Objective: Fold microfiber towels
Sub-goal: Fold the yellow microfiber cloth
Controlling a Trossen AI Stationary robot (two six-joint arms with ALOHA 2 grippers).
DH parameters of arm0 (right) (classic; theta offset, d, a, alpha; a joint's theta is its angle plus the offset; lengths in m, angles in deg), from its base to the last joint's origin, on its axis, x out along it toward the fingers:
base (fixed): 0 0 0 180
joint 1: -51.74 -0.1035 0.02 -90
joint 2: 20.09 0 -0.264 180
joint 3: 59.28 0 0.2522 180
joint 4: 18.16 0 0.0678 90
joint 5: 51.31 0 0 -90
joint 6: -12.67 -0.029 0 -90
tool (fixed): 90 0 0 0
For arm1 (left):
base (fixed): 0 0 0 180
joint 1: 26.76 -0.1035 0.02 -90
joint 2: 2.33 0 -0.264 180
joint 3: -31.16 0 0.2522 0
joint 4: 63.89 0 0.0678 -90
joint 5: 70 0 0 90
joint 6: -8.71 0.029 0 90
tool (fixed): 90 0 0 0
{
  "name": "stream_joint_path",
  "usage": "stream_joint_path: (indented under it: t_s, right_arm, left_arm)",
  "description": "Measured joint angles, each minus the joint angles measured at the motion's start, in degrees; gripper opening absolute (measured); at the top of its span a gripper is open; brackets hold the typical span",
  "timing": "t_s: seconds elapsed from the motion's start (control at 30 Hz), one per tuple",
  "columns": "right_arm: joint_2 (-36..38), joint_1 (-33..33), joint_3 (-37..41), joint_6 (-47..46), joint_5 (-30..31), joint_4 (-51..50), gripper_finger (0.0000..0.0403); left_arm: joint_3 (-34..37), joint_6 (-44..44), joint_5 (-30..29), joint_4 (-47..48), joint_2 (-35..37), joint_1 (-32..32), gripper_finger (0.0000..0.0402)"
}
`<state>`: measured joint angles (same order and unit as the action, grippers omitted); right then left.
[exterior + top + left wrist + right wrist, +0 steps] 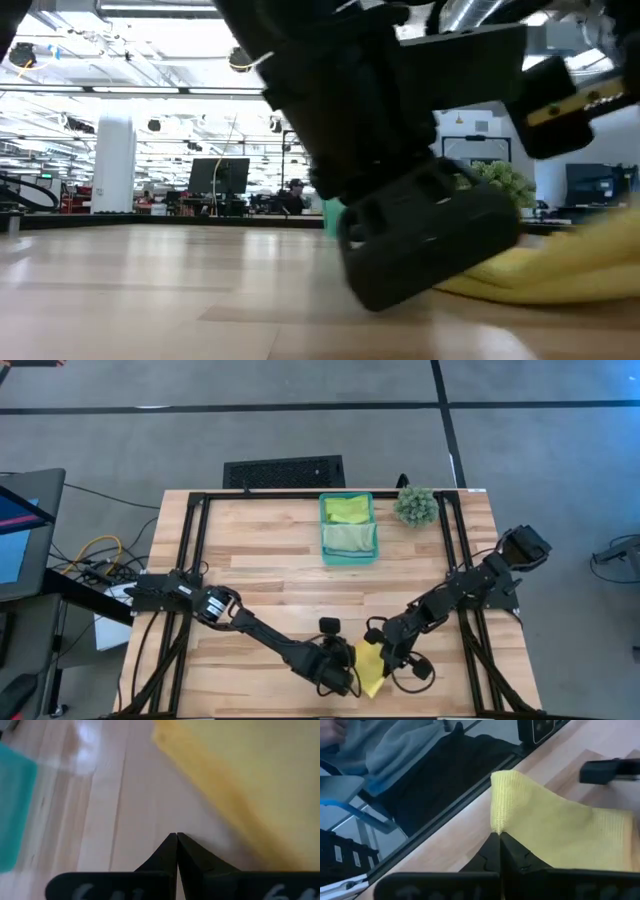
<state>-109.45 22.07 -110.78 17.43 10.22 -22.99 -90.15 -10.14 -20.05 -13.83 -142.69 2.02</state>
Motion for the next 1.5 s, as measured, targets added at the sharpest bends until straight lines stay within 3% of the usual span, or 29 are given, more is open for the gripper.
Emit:
stream_joint_path:
  t_s: [0.33,0.6,0.73,0.87,1.0,1.27,1.5]
  right_arm:
    - [0.0,2.3,0.0,-0.2,3.5,3.5,0.0011]
    - [0.0,5.8,2.0,0.1,3.0,6.4,0.0013]
    - [0.0,5.7,2.1,-0.1,1.5,6.6,0.0010]
    - [0.0,4.9,2.1,-0.2,1.4,7.3,0.0010]
    - [0.0,5.0,1.9,0.2,1.3,8.4,0.0012]
    - [0.0,6.3,-1.1,2.7,-0.2,8.3,0.0008]
    - [-4.6,7.3,-1.2,2.8,-1.4,8.7,0.0009]
  left_arm:
    - [0.0,6.8,5.2,-11.5,-0.4,0.2,0.0000]
    - [-4.1,8.3,-2.8,-5.9,0.7,3.9,0.0000]
    - [-8.1,-0.1,-9.7,6.5,1.4,6.2,0.0000]
    - [-8.8,-9.5,-7.5,14.0,1.4,7.3,0.0000]
    - [-5.2,-11.8,-3.1,11.6,1.5,7.3,0.0000]
    - [3.7,-5.3,7.1,-7.5,2.3,3.5,0.0000]
    - [4.1,-3.7,6.9,-8.7,2.0,3.0,0.0000]
